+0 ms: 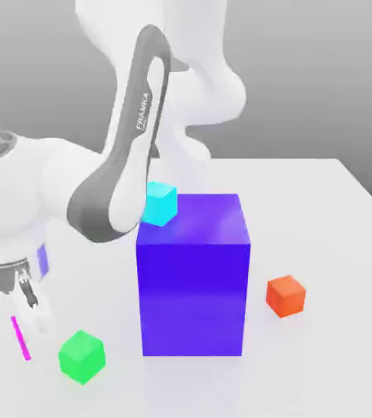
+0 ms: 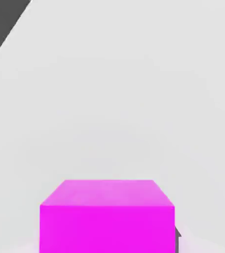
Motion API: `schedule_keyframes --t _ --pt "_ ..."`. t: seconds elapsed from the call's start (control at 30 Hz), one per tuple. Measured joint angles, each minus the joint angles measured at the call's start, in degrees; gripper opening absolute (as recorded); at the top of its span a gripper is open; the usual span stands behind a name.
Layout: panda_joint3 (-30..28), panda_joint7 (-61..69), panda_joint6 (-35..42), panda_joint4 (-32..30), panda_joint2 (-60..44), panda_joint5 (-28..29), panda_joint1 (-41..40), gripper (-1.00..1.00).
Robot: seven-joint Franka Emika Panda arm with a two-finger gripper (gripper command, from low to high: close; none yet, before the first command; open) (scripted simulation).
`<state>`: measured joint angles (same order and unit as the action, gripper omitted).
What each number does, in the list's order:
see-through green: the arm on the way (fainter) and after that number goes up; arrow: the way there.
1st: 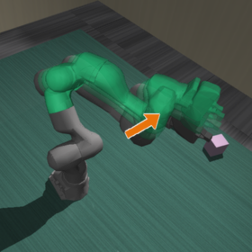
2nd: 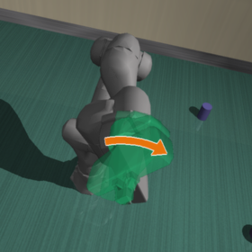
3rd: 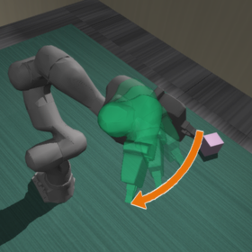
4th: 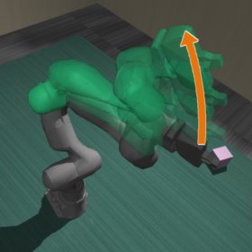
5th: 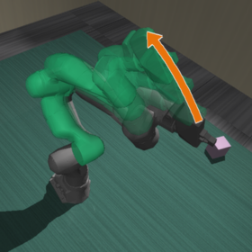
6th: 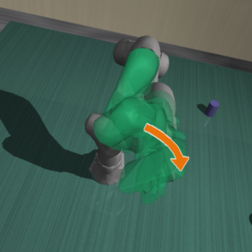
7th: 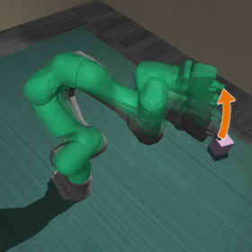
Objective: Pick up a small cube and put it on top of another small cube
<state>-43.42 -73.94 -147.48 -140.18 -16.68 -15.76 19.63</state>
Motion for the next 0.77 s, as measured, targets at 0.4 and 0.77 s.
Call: schedule_keyframes --t 0.4,0.77 --pt "-8.90 -42.64 -3.86 -9.07 12.98 10.25 11.32 -1.00" --pt "5.74 -28.40 -11.38 -7.80 0.48 -12.04 0.99 1.00"
